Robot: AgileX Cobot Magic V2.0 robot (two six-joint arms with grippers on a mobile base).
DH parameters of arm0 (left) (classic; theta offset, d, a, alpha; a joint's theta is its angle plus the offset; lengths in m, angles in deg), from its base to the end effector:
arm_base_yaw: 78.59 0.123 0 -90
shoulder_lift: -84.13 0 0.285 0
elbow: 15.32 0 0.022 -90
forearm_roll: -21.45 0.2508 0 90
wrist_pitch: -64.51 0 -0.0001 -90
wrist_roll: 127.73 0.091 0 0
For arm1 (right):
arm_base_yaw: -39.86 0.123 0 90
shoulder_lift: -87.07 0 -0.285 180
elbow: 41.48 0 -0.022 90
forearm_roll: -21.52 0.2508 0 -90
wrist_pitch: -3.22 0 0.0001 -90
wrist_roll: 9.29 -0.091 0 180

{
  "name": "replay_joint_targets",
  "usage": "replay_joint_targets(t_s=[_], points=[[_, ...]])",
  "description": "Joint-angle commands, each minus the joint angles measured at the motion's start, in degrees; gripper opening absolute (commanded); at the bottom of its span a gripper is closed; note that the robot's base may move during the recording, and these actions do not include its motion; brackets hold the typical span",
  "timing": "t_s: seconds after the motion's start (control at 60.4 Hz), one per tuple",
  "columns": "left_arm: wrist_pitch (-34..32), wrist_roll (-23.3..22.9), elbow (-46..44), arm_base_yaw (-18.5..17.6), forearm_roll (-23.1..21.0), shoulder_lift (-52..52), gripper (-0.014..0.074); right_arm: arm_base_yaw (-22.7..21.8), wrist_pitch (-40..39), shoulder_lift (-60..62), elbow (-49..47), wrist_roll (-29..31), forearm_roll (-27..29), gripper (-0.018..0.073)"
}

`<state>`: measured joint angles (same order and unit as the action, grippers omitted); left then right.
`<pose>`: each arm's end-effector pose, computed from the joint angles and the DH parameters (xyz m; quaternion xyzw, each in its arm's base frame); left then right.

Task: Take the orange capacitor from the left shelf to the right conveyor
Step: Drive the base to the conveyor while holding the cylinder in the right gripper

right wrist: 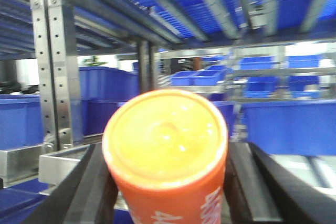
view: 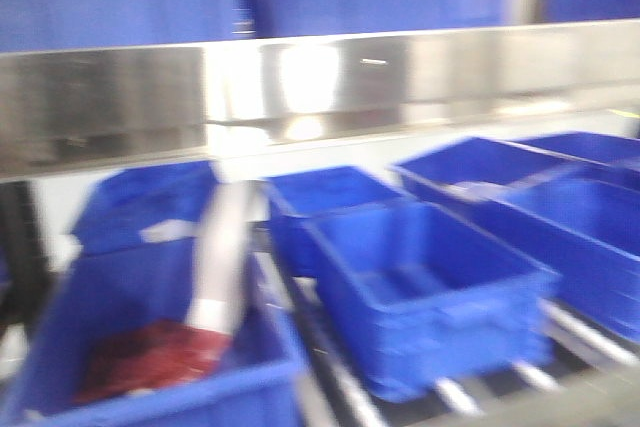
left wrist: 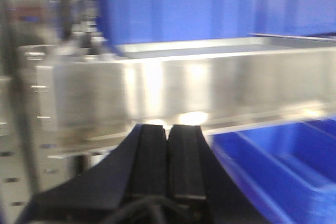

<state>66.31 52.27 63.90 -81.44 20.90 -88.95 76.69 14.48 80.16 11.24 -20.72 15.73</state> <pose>0.0567 -0.0029 0.1993 0.0140 0.6941 -0.0215 0.7194 0.0077 0.0035 0.3328 -0.1475 0.5605 0.2906 0.7614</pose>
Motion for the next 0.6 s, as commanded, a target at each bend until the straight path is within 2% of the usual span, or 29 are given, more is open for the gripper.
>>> replay_joint_targets(t_s=[0.0, 0.58], points=[[-5.1, 0.0, 1.2, -0.1, -0.2, -0.4, -0.0126, 0.0, -5.2, 0.7, -1.5, 0.7, -0.7, 0.0049], [-5.1, 0.0, 1.2, -0.1, -0.2, -0.4, -0.0126, 0.0, -5.2, 0.7, -1.5, 0.7, -0.7, 0.0049]])
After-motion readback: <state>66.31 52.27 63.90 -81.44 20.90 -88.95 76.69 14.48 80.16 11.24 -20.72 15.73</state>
